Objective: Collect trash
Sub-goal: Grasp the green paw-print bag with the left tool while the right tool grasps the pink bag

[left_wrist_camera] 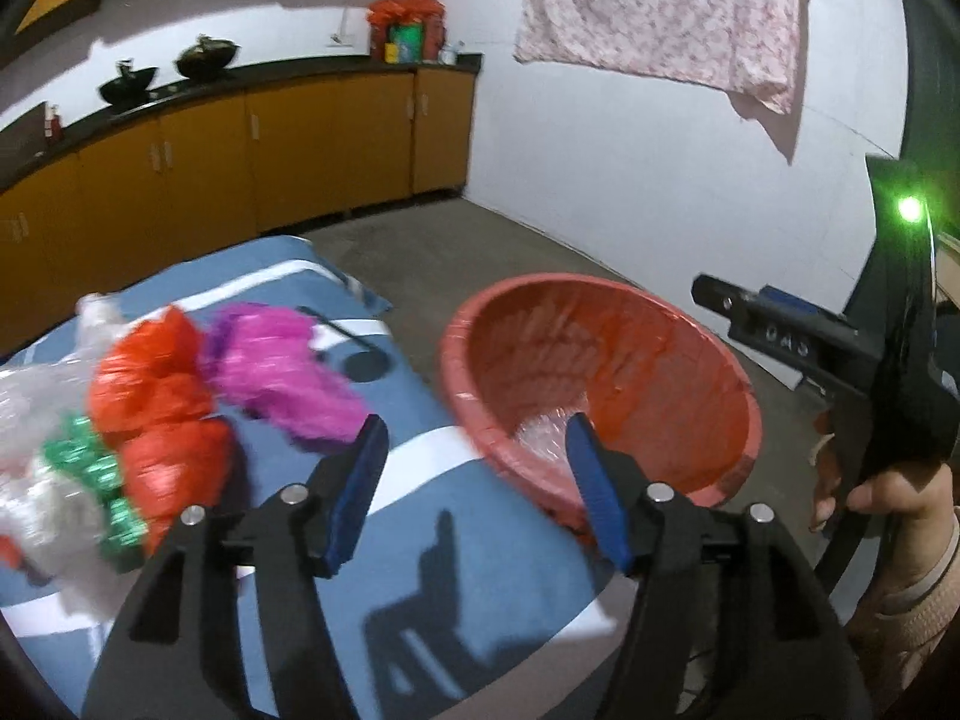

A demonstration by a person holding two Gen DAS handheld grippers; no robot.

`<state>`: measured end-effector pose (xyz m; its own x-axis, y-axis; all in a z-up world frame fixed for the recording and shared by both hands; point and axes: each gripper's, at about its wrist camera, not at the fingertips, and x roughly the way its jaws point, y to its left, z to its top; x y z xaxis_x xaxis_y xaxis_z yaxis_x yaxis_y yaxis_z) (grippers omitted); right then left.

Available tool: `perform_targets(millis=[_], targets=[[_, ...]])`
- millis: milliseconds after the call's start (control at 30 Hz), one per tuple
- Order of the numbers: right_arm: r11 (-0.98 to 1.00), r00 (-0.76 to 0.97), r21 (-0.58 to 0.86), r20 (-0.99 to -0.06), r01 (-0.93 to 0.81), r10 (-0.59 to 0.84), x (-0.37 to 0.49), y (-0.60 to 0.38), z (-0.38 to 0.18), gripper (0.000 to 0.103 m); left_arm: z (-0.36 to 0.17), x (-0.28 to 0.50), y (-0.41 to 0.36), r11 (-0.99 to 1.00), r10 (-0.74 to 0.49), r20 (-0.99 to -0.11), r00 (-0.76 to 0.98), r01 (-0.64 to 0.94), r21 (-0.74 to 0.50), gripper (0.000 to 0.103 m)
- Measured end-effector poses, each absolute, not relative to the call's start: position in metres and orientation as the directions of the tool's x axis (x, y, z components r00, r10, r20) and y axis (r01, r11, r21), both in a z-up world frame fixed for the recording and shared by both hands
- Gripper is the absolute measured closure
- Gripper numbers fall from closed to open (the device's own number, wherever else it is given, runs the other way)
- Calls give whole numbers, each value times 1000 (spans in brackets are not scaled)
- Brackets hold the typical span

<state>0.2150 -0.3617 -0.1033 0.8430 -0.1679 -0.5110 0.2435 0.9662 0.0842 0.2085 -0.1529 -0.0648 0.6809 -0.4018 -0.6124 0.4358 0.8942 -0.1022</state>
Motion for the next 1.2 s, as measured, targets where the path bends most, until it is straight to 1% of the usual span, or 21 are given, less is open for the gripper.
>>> perform_targets(millis=[167, 267, 400, 533, 567, 667, 767, 867, 1000, 1100, 1200], targets=[[982, 854, 97, -513, 161, -89, 214, -331, -99, 27, -52, 189, -96, 941, -314, -584, 748, 327, -88, 37], [990, 858, 95, -511, 106, -43, 216, -305, -97, 27, -46, 175, -58, 968, -240, -569, 786, 240, -77, 35], [994, 851, 102, -524, 24, 33, 224, -266, -98, 27, -45, 156, 1, 996, -89, -547, 833, 87, -29, 33], [994, 836, 100, -541, -48, 95, 238, -228, -104, 28, -47, 149, 56, 999, 44, -543, 839, -53, -1, 31], [993, 831, 99, -545, -64, 108, 243, -220, -105, 28, -46, 151, 74, 996, 78, -525, 848, -95, -4, 31], [990, 816, 104, -561, -100, 141, 259, -197, -111, 31, -44, 160, 122, 981, 157, -526, 836, -195, -17, 30], [986, 798, 116, -580, -116, 162, 279, -182, -117, 34, -44, 180, 172, 956, 213, -544, 812, -289, -58, 29], [985, 779, 127, -602, -119, 172, 300, -172, -123, 35, -50, 202, 207, 932, 249, -572, 781, -353, -77, 29], [985, 769, 112, -617, -129, 171, 321, -161, -128, 35, -64, 236, 235, 919, 299, -610, 734, -394, -23, 29], [984, 746, 107, -642, -141, 176, 336, -154, -135, 35, -76, 255, 252, 914, 300, -648, 700, -405, -14, 29], [982, 714, 114, -675, -152, 189, 344, -151, -144, 35, -91, 274, 267, 911, 277, -696, 663, -411, -29, 29]])
